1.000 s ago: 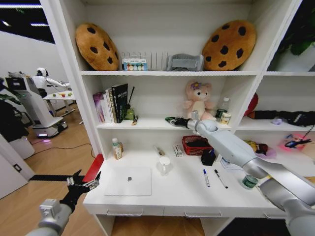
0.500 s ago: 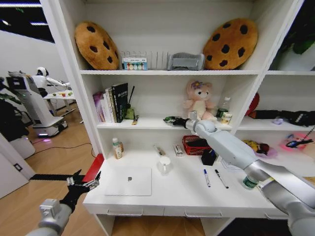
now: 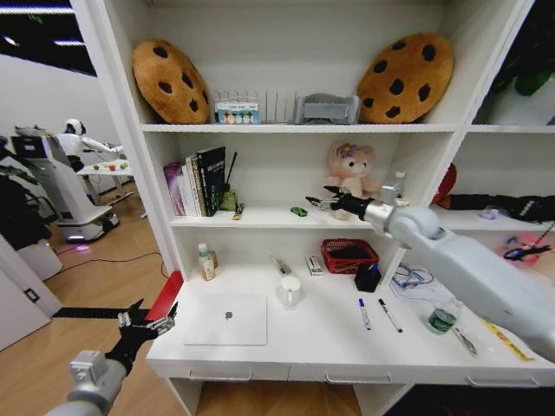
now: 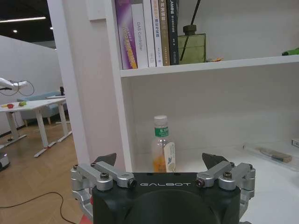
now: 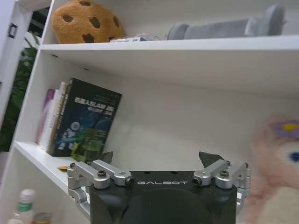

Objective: Organize the objects on the table.

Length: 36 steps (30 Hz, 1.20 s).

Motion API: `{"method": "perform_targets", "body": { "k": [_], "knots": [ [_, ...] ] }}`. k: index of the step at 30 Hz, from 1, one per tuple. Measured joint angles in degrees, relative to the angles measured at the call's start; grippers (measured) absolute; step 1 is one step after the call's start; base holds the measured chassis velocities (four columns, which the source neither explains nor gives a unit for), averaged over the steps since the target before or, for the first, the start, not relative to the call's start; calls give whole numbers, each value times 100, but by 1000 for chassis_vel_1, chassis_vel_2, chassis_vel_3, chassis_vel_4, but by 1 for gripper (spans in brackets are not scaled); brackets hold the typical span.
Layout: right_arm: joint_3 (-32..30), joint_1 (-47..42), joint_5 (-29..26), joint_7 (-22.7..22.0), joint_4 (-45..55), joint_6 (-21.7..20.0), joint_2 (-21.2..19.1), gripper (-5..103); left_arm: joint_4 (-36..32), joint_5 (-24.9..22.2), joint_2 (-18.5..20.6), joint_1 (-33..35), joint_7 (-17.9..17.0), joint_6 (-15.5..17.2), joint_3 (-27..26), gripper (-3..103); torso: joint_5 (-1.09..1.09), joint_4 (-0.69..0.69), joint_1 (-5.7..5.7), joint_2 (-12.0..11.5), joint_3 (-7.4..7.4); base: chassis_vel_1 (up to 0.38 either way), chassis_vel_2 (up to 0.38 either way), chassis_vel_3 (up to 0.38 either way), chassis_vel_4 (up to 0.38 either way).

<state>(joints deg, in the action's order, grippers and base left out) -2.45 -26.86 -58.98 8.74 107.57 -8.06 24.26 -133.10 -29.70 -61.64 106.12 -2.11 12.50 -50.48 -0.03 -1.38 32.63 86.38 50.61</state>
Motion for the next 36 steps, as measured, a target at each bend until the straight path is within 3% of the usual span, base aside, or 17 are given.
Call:
{"method": "perform_targets", "body": {
  "k": [2, 3, 6, 7, 10, 11, 13, 14, 18, 19, 21, 22, 25, 29, 36],
  "knots": [
    [-979, -1277, 278, -807, 586, 155, 108, 100, -1, 0, 0, 0, 1, 0, 0, 100, 7, 7, 1, -1, 1, 0, 0, 0, 0],
    [-979, -1277, 278, -807, 586, 155, 108, 100, -1, 0, 0, 0, 1, 0, 0, 100, 7, 7, 1, -1, 1, 0, 0, 0, 0],
    [-3068, -3551, 557, -1238, 1344, 84, 616, 100, 0, 0, 0, 0, -1, 0, 0, 100, 0, 9, 2, -1, 1, 0, 0, 0, 0],
    [-3068, -3551, 557, -1238, 1344, 84, 616, 100, 0, 0, 0, 0, -1, 0, 0, 100, 0, 9, 2, -1, 1, 0, 0, 0, 0],
    [-4433, -5451, 1010, -1308, 1716, 104, 1485, 100, -1, 0, 1, 0, 0, 0, 0, 100, 5, 2, 3, -1, 1, 0, 0, 0, 0],
    [-4433, -5451, 1010, -1308, 1716, 104, 1485, 100, -1, 0, 1, 0, 0, 0, 0, 100, 5, 2, 3, -1, 1, 0, 0, 0, 0],
    [-4988, -6665, 1482, -1309, 1859, 300, 2282, 100, 0, 0, 1, 0, 0, 0, 0, 100, 5, 0, 1, -1, 1, 0, 0, 0, 0],
    [-4988, -6665, 1482, -1309, 1859, 300, 2282, 100, 0, 0, 1, 0, 0, 0, 0, 100, 5, 0, 1, -1, 1, 0, 0, 0, 0],
    [-5169, -7694, 2156, -1287, 1935, 664, 3265, 100, 0, 0, 1, 0, 0, 0, 0, 100, 0, 5, 1, -1, 1, 0, 0, 0, 0],
    [-5169, -7694, 2156, -1287, 1935, 664, 3265, 100, 0, 0, 1, 0, 0, 0, 0, 100, 0, 5, 1, -1, 1, 0, 0, 0, 0],
    [-5035, -7870, 2509, -1296, 1855, 864, 3848, 100, 0, 0, 0, 0, -1, 0, 0, 100, 2, 4, 2, -1, 1, 0, 0, 0, 0],
    [-5035, -7870, 2509, -1296, 1855, 864, 3848, 100, 0, 0, 0, 0, -1, 0, 0, 100, 2, 4, 2, -1, 1, 0, 0, 0, 0],
    [-4854, -7917, 2659, -1319, 1787, 918, 4352, 100, -1, 0, 0, 0, -1, 0, 0, 100, 2, 6, 2, -2, 2, 0, 0, 0, 0],
    [-4659, -7918, 2723, -1322, 1760, 843, 4556, 100, -1, 0, 0, 0, 0, 0, 0, 100, 1, 5, 2, -2, 2, 0, 0, 0, 0],
    [-4292, -7713, 2825, -1427, 1658, 742, 4512, 100, -1, 0, 0, 0, -1, 0, 0, 100, 1, 5, 3, -2, 2, 0, 0, 0, 0]
  ]
}}
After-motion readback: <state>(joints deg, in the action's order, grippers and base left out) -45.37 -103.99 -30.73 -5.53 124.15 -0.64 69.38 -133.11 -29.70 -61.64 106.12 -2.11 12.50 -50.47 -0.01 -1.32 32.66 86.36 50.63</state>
